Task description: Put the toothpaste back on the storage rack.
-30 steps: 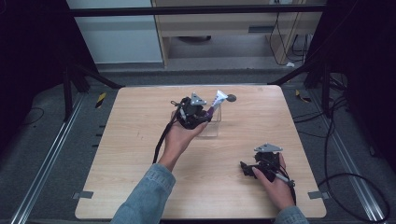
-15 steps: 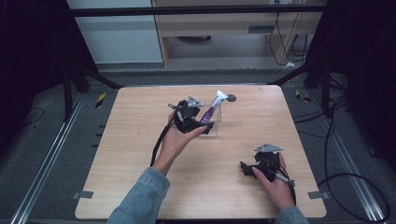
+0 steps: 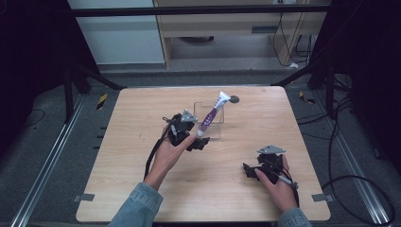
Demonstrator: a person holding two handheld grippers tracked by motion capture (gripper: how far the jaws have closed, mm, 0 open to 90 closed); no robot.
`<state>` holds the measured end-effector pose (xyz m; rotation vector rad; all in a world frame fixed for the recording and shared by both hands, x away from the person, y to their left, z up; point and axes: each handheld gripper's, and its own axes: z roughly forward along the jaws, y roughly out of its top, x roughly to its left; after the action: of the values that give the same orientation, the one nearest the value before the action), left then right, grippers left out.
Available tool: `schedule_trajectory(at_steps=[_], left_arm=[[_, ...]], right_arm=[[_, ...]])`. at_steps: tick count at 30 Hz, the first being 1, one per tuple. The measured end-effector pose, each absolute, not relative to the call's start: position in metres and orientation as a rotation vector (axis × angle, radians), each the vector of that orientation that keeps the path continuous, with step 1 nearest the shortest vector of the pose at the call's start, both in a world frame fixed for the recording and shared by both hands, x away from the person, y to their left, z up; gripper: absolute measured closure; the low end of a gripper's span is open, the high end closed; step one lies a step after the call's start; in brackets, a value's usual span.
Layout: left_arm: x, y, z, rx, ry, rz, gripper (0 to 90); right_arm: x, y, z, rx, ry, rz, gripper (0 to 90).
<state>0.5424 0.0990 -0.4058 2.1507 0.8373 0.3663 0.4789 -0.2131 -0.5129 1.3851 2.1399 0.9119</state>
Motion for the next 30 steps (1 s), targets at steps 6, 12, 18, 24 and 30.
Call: schedule_trajectory(at_steps=[6, 12, 18, 24, 30], left_arm=[[0.540, 0.109, -0.411, 2.150, 0.860, 0.380, 6.2], [0.536, 0.120, -0.417, 2.170, 0.863, 0.433, 6.2], [0.535, 0.136, -0.425, 2.163, 0.879, 0.444, 6.2], [0.533, 0.155, -0.430, 2.171, 0.888, 0.452, 5.8], [0.531, 0.175, -0.437, 2.150, 0.924, 0.481, 5.7]], right_arm=[[0.479, -0.213, -0.513, 1.384, 2.140, 0.912, 0.4], [0.479, -0.213, -0.513, 1.385, 2.139, 0.911, 0.4], [0.479, -0.213, -0.513, 1.389, 2.140, 0.915, 0.4], [0.479, -0.213, -0.513, 1.385, 2.139, 0.911, 0.4], [0.479, -0.213, -0.513, 1.389, 2.139, 0.912, 0.4]])
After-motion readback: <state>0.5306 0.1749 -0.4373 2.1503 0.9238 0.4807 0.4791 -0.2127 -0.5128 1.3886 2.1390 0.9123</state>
